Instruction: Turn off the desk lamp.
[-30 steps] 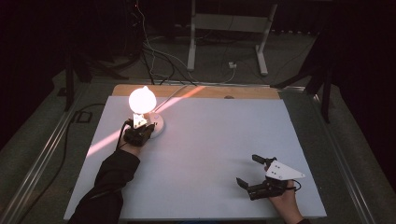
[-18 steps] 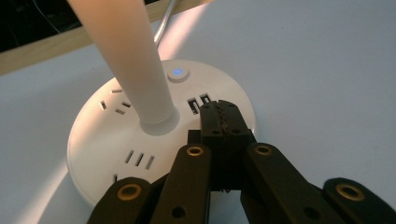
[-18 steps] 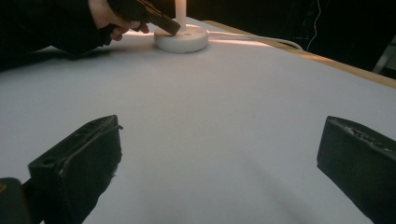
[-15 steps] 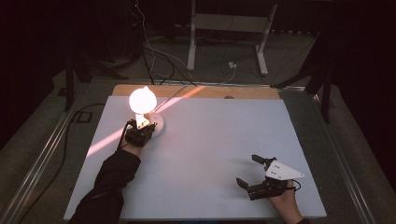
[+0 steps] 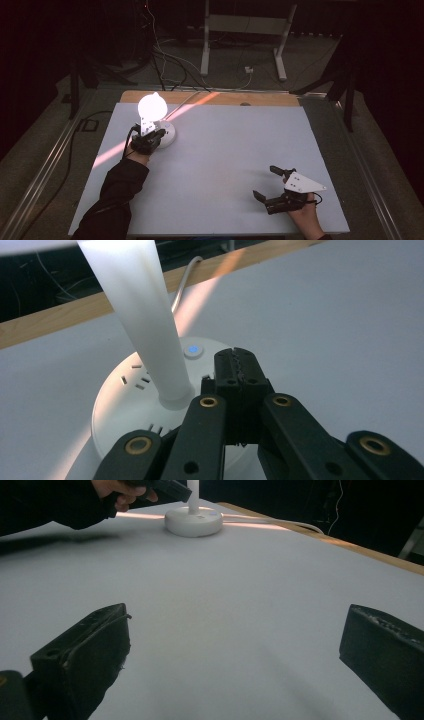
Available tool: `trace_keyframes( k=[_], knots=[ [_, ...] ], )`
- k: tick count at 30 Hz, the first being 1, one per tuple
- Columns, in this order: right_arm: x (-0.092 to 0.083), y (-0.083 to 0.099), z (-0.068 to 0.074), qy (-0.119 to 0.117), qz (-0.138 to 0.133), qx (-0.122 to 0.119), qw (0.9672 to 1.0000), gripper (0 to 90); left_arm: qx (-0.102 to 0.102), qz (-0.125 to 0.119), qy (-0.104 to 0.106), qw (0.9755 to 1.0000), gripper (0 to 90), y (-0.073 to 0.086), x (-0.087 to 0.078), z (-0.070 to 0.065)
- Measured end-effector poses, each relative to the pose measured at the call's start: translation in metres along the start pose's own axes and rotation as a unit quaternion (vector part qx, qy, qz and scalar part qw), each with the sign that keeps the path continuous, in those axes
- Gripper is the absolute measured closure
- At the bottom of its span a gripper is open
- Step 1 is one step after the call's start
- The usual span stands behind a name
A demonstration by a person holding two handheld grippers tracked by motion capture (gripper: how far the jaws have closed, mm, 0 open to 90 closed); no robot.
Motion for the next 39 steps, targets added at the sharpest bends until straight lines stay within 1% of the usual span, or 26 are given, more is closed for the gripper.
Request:
trace_keyframes(
  k=[6, 11, 22, 26, 29, 30, 31, 33, 35, 38, 39],
  knots=[
    [0.000, 0.000, 0.000, 0.000, 0.000, 0.000, 1.0000, 0.0, -0.004, 0.009, 0.000, 1.0000, 90.0, 0.006, 0.005, 0.000],
    [0.000, 0.000, 0.000, 0.000, 0.000, 0.001, 1.0000, 0.0, 0.002, 0.016, 0.000, 0.9999, 90.0, 0.010, 0.009, -0.002],
    [0.000, 0.000, 0.000, -0.001, 0.000, 0.000, 1.0000, 0.0, 0.001, 0.023, -0.002, 0.9997, 90.0, 0.015, 0.014, -0.002],
    [0.000, 0.000, 0.000, 0.000, 0.000, 0.000, 1.0000, 0.0, 0.007, 0.025, 0.000, 0.9997, 90.0, 0.016, 0.015, -0.004],
    [0.000, 0.000, 0.000, -0.001, 0.000, 0.001, 1.0000, 0.0, 0.017, 0.024, -0.006, 0.9996, 90.0, 0.016, 0.016, -0.006],
    [0.000, 0.000, 0.000, 0.000, 0.000, 0.000, 1.0000, 0.0, 0.017, 0.025, -0.003, 0.9995, 90.0, 0.017, 0.016, -0.009],
    [0.000, 0.000, 0.000, 0.000, 0.000, 0.000, 1.0000, 0.0, 0.017, 0.025, -0.003, 0.9995, 90.0, 0.017, 0.016, -0.009],
    [-0.001, 0.000, 0.001, -0.001, 0.000, 0.001, 1.0000, 0.0, 0.029, 0.023, -0.012, 0.9993, 90.0, 0.018, 0.016, -0.010],
    [-0.001, 0.000, 0.000, -0.001, -0.001, 0.001, 1.0000, 0.0, 0.021, 0.023, -0.005, 0.9995, 90.0, 0.017, 0.016, -0.009],
    [-0.001, 0.000, 0.000, -0.001, -0.001, 0.001, 1.0000, 0.0, 0.022, 0.024, -0.005, 0.9995, 90.0, 0.017, 0.017, -0.009],
    [0.000, 0.000, 0.000, -0.001, 0.000, 0.002, 1.0000, 0.0, 0.019, 0.023, -0.005, 0.9995, 90.0, 0.016, 0.017, -0.008]
  ],
)
Point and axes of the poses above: each handheld gripper's, and its own axes: x roughly forward along the jaws, y roughly out of its underside, z roughly to its left, the point moved 9 cm from there along x, roughly forward along the jaws, and after that the axes turned 8 degrees about z, right-handed, at the moved point
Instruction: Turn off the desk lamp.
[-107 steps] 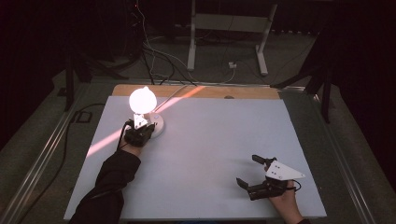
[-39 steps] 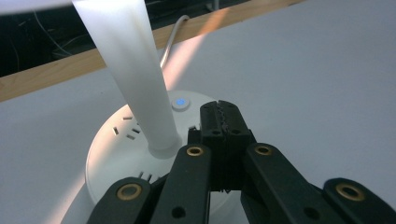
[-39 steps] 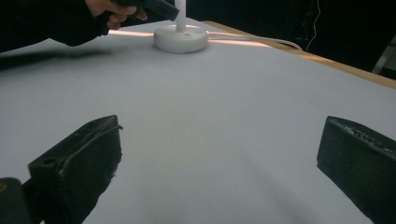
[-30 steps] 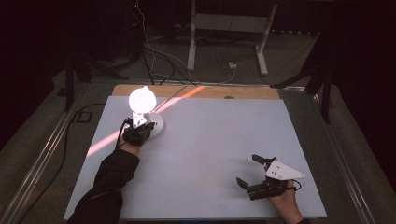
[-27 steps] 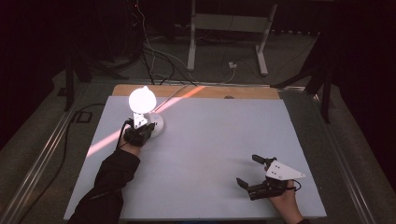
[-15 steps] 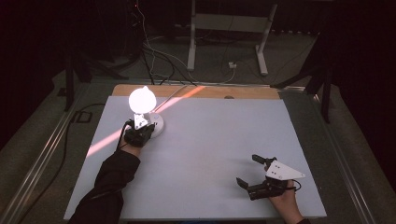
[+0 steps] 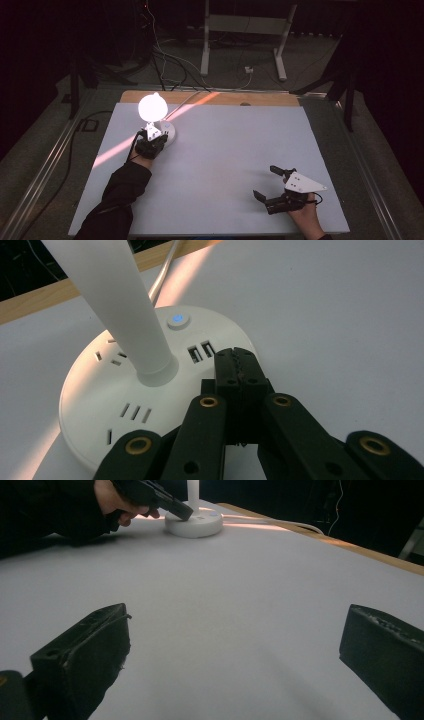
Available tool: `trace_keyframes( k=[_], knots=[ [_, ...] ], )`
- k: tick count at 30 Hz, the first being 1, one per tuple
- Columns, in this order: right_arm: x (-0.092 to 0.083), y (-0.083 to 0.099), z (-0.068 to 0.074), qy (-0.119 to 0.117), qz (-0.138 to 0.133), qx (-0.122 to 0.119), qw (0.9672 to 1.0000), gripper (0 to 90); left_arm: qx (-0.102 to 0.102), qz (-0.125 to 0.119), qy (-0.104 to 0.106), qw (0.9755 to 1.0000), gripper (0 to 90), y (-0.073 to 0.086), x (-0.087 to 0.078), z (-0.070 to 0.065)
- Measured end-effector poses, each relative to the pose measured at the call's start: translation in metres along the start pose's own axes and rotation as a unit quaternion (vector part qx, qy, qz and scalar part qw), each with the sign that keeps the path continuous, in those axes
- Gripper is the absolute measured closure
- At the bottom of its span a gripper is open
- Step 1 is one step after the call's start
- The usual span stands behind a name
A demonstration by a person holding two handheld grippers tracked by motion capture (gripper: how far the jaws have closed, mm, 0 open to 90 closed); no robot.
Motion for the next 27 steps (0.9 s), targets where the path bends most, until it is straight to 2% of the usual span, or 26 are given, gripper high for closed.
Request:
trace_keyframes(
  k=[2, 3, 7, 18, 23, 27],
  knots=[
    [0.0001, -0.0001, 0.0002, 0.000, 0.000, -0.001, 1.0000, 0.0, -0.003, -0.001, -0.004, 1.0000, 90.0, -0.0001, -0.0008, 0.0022],
    [0.0000, 0.0000, 0.0002, 0.000, 0.000, -0.001, 1.0000, 0.0, -0.014, -0.008, -0.001, 0.9999, 90.0, -0.0004, -0.0030, 0.0054],
    [0.0002, 0.0002, -0.0003, 0.000, 0.000, -0.001, 1.0000, 0.0, -0.019, -0.011, -0.002, 0.9998, 90.0, -0.0015, -0.0057, 0.0092],
    [0.0004, 0.0002, 0.0005, -0.001, 0.001, -0.002, 1.0000, 0.0, -0.010, 0.001, -0.004, 0.9999, 90.0, 0.0013, -0.0016, 0.0083],
    [0.0009, 0.0004, 0.0006, -0.001, 0.002, -0.002, 1.0000, 0.0, -0.002, 0.000, -0.006, 1.0000, 90.0, 0.0014, -0.0008, 0.0060],
    [0.0010, 0.0004, 0.0007, -0.001, 0.002, -0.002, 1.0000, 0.0, -0.004, -0.002, -0.004, 1.0000, 90.0, 0.0009, -0.0005, 0.0066]
  ],
)
Point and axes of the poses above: each handheld gripper's, and its own axes: x roughly forward along the jaws, y roughly out of its underside, z roughly to its left, the point moved 9 cm from there along x, roughly forward along the jaws, and after that the axes turned 8 degrees about z, right-handed, at the moved point
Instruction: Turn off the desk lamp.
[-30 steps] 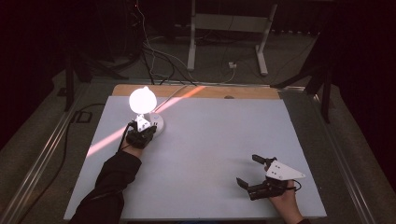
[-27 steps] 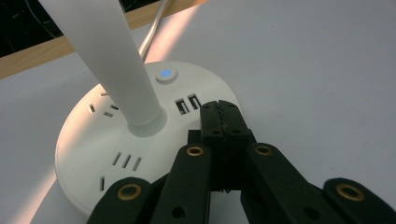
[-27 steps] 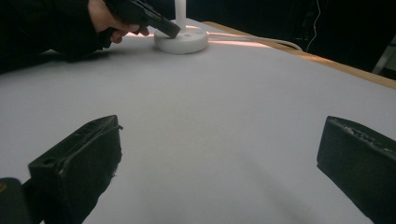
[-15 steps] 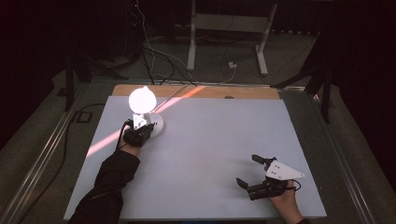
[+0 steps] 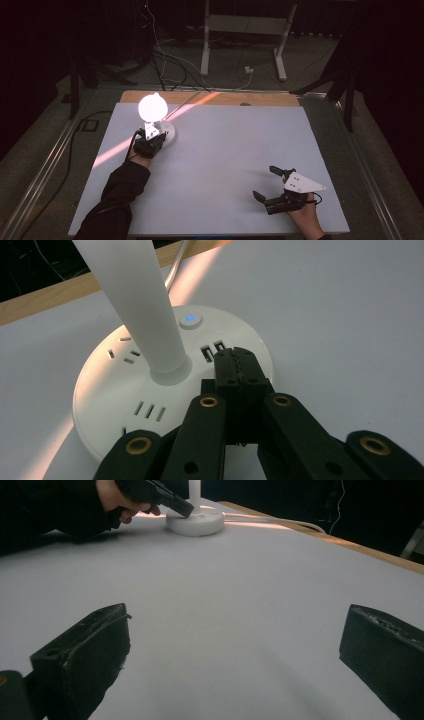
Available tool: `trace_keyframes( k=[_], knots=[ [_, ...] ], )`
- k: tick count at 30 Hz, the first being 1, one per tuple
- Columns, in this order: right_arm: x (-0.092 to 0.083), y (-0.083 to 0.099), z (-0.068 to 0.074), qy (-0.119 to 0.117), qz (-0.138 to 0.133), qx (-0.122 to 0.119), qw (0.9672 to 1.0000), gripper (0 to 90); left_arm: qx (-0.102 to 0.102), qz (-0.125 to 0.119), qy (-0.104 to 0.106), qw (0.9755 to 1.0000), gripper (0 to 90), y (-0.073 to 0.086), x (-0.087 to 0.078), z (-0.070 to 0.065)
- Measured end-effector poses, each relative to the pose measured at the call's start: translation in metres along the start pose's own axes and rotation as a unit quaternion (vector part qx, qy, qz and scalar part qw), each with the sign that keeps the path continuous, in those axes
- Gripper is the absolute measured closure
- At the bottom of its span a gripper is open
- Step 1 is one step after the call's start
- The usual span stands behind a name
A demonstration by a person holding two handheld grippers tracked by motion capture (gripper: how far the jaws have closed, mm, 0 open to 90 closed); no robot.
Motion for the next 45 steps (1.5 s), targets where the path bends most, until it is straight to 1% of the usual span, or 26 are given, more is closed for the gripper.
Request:
trace_keyframes(
  k=[3, 4, 5, 6, 9, 10, 13, 15, 17, 20, 22, 23, 25, 26, 27, 28, 29, 30, 31, 32, 33, 34, 36, 37, 39, 45],
  knots=[
    [-0.001, 0.000, 0.000, 0.000, -0.002, 0.001, 1.0000, 0.0, -0.007, -0.006, 0.003, 1.0000, 90.0, -0.003, -0.004, 0.000],
    [-0.001, 0.000, -0.001, 0.000, -0.002, 0.001, 1.0000, 0.0, -0.007, -0.017, 0.001, 0.9998, 90.0, -0.009, -0.011, 0.001],
    [-0.001, 0.000, -0.001, 0.000, -0.002, 0.002, 1.0000, 0.0, -0.007, -0.017, 0.001, 0.9998, 90.0, -0.009, -0.011, 0.001],
    [-0.001, 0.000, -0.001, 0.000, -0.002, 0.001, 1.0000, 0.0, -0.008, -0.028, 0.003, 0.9996, 90.0, -0.015, -0.017, 0.001],
    [-0.001, 0.000, 0.000, 0.000, -0.002, 0.001, 1.0000, 0.0, -0.011, -0.034, 0.007, 0.9993, 90.0, -0.017, -0.021, 0.001],
    [-0.001, -0.001, 0.000, 0.000, -0.002, 0.001, 1.0000, 0.0, -0.017, -0.036, 0.014, 0.9991, 90.0, -0.017, -0.023, 0.000],
    [-0.001, 0.000, -0.001, 0.001, -0.002, 0.001, 1.0000, 0.0, -0.019, -0.040, 0.024, 0.9987, 90.0, -0.018, -0.029, 0.000],
    [-0.001, -0.001, -0.001, 0.001, -0.002, 0.002, 1.0000, 0.0, -0.026, -0.043, 0.028, 0.9983, 87.0, -0.019, -0.033, -0.001],
    [-0.001, -0.001, -0.001, 0.001, -0.002, 0.001, 1.0000, 0.0, -0.031, -0.047, 0.040, 0.9976, 82.9, -0.021, -0.038, -0.003],
    [-0.001, -0.001, -0.001, 0.001, -0.002, 0.001, 1.0000, 0.0, -0.029, -0.050, 0.055, 0.9968, 80.2, -0.023, -0.046, -0.007],
    [-0.002, -0.001, -0.001, 0.001, -0.003, 0.001, 1.0000, 0.0, -0.031, -0.048, 0.065, 0.9962, 70.3, -0.025, -0.050, -0.011],
    [-0.002, -0.001, -0.001, 0.001, -0.003, 0.001, 1.0000, 0.0, -0.031, -0.044, 0.068, 0.9962, 70.3, -0.025, -0.052, -0.013],
    [-0.002, -0.001, -0.001, 0.002, -0.003, 0.002, 1.0000, 0.0, -0.033, -0.041, 0.081, 0.9953, 56.8, -0.026, -0.055, -0.017],
    [-0.002, -0.001, -0.001, 0.002, -0.003, 0.002, 1.0000, 0.0, -0.032, -0.038, 0.080, 0.9956, 56.8, -0.025, -0.057, -0.019],
    [-0.002, -0.001, -0.002, 0.002, -0.003, 0.001, 1.0000, 0.0, -0.033, -0.035, 0.081, 0.9955, 47.1, -0.025, -0.059, -0.021],
    [-0.002, -0.001, -0.002, 0.002, -0.003, 0.001, 1.0000, 0.0, -0.036, -0.035, 0.085, 0.9951, 47.1, -0.025, -0.060, -0.022],
    [-0.002, -0.001, -0.002, 0.002, -0.003, 0.002, 1.0000, 0.0, -0.040, -0.033, 0.089, 0.9947, 42.9, -0.025, -0.062, -0.023],
    [-0.001, -0.001, -0.002, 0.001, -0.003, 0.002, 1.0000, 0.0, -0.046, -0.025, 0.094, 0.9942, 31.0, -0.024, -0.063, -0.024],
    [-0.001, -0.001, -0.002, 0.001, -0.003, 0.002, 1.0000, 0.0, -0.047, -0.024, 0.097, 0.9938, 25.3, -0.024, -0.064, -0.025],
    [-0.001, -0.001, -0.002, 0.001, -0.003, 0.002, 1.0000, 0.0, -0.050, -0.023, 0.094, 0.9940, 25.3, -0.023, -0.065, -0.025],
    [-0.001, -0.001, -0.001, 0.001, -0.003, 0.002, 1.0000, 0.0, -0.055, -0.021, 0.093, 0.9939, 18.8, -0.021, -0.067, -0.025],
    [-0.001, -0.001, -0.001, 0.001, -0.002, 0.001, 1.0000, 0.0, -0.059, -0.019, 0.100, 0.9931, 15.7, -0.020, -0.068, -0.026],
    [-0.001, -0.001, -0.001, 0.001, -0.003, 0.002, 1.0000, 0.0, -0.056, -0.017, 0.105, 0.9927, 8.4, -0.016, -0.071, -0.027],
    [-0.001, -0.001, -0.001, 0.001, -0.003, 0.002, 1.0000, 0.0, -0.054, -0.015, 0.116, 0.9916, 7.9, -0.015, -0.073, -0.029],
    [0.000, -0.001, -0.001, 0.001, -0.002, 0.002, 1.0000, 0.0, -0.052, -0.011, 0.135, 0.9895, 1.9, -0.011, -0.077, -0.032],
    [0.000, -0.001, -0.001, -0.001, -0.001, 0.001, 1.0000, 0.0, -0.040, -0.016, 0.158, 0.9865, 1.1, 0.000, -0.092, -0.039]
  ],
)
Point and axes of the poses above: each handheld gripper's, and its own axes: x roughly forward along the jaws, y roughly out of its underside, z roughly to its left, the point moved 9 cm from there along x, roughly forward along the jaws, and after that the axes turned 8 degrees about z, right-handed, at the moved point
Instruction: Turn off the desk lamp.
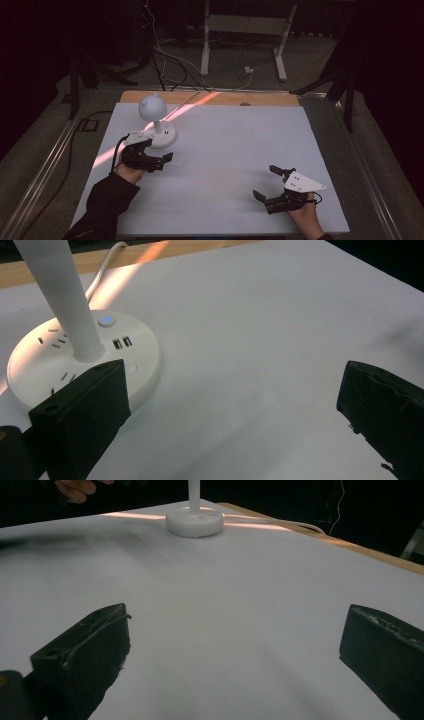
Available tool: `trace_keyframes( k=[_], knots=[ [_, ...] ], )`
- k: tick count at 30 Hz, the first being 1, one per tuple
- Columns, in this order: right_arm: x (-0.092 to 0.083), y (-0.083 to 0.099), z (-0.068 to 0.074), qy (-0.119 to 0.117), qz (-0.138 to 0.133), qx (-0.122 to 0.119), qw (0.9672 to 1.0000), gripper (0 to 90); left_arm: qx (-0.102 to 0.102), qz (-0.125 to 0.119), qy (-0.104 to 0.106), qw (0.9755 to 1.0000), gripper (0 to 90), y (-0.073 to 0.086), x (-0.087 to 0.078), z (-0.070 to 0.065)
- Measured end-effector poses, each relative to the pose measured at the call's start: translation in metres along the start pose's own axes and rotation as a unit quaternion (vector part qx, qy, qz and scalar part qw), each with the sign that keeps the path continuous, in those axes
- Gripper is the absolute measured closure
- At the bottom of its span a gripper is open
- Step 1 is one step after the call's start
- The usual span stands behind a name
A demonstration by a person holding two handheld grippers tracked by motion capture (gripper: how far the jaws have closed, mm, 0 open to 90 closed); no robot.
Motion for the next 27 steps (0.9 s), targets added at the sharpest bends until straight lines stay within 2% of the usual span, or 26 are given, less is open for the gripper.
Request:
trace_keyframes(
  k=[10, 17, 22, 27],
  knots=[
    [0.001, 0.000, 0.001, -0.002, 0.001, 0.002, 1.0000, 0.0, 0.020, -0.001, 0.013, 0.9997, 0.7, 0.024, -0.017, -0.013],
    [0.002, 0.000, 0.001, -0.002, 0.002, 0.002, 1.0000, 0.0, 0.037, 0.003, 0.033, 0.9988, 0.7, 0.048, -0.020, -0.024],
    [0.002, 0.000, 0.000, -0.002, 0.002, 0.003, 1.0000, 0.0, 0.040, -0.001, 0.044, 0.9982, 0.7, 0.063, -0.020, -0.029],
    [0.002, 0.000, 0.000, -0.002, 0.003, 0.003, 1.0000, 0.0, 0.052, 0.002, 0.039, 0.9979, 0.7, 0.074, -0.018, -0.029]
  ],
)
Point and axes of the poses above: each handheld gripper's, and its own axes: x roughly forward along the jaws, y roughly out of its underside, z roughly to its left, the point moved 9 cm from there along x, roughly forward along the jaws, and after that the axes turned 8 degrees about z, right-handed, at the moved point
